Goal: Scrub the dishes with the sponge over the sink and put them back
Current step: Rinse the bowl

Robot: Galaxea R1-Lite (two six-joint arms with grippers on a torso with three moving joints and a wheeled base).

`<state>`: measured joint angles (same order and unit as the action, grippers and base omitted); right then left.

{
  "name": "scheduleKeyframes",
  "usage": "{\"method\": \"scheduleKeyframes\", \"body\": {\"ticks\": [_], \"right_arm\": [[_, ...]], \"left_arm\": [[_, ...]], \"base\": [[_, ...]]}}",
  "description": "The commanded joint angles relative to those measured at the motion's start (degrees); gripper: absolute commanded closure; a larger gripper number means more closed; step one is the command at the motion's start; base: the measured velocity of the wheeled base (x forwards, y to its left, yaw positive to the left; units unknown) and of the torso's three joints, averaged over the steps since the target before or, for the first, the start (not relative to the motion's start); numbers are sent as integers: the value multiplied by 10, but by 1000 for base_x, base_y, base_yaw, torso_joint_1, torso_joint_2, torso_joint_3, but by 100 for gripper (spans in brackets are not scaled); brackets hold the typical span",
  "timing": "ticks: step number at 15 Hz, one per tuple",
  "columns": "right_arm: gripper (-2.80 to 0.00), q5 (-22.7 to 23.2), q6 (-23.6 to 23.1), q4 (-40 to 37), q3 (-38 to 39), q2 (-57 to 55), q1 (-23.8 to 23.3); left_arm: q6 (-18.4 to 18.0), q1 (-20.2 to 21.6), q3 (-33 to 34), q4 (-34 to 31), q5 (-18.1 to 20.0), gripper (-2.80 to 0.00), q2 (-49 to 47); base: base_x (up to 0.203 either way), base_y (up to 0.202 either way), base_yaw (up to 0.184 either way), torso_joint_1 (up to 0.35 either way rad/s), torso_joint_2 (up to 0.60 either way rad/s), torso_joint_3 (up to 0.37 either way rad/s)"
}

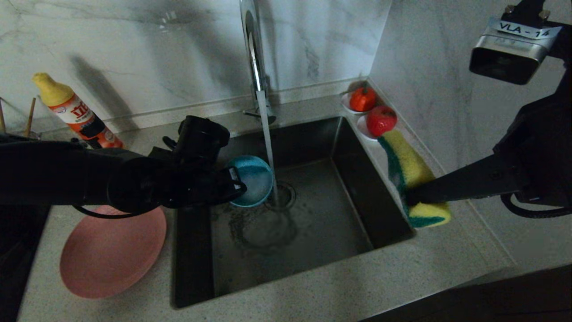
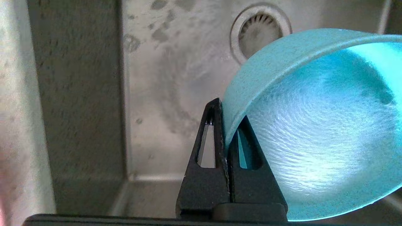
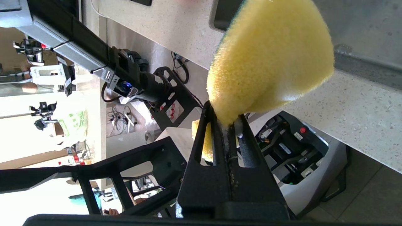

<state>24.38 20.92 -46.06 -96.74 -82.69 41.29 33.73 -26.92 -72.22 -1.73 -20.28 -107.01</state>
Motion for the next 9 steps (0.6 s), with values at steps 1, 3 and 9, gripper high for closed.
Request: {"method": "scheduleKeyframes", "body": {"ticks": [1, 3, 9], "right_arm": [[0, 1, 1, -3, 2, -1, 0], [0, 1, 2, -3, 3, -1, -1], [0, 1, 2, -3, 19, -1, -3]], "left_arm": [[-5, 0, 26, 0, 9, 0, 16], [-41, 1, 58, 7, 14, 0, 31], [-168, 11, 159, 152, -31, 0, 160]], "base": [[0, 0, 0, 0, 0, 0], [0, 0, 0, 0, 0, 0], [0, 0, 0, 0, 0, 0]]}}
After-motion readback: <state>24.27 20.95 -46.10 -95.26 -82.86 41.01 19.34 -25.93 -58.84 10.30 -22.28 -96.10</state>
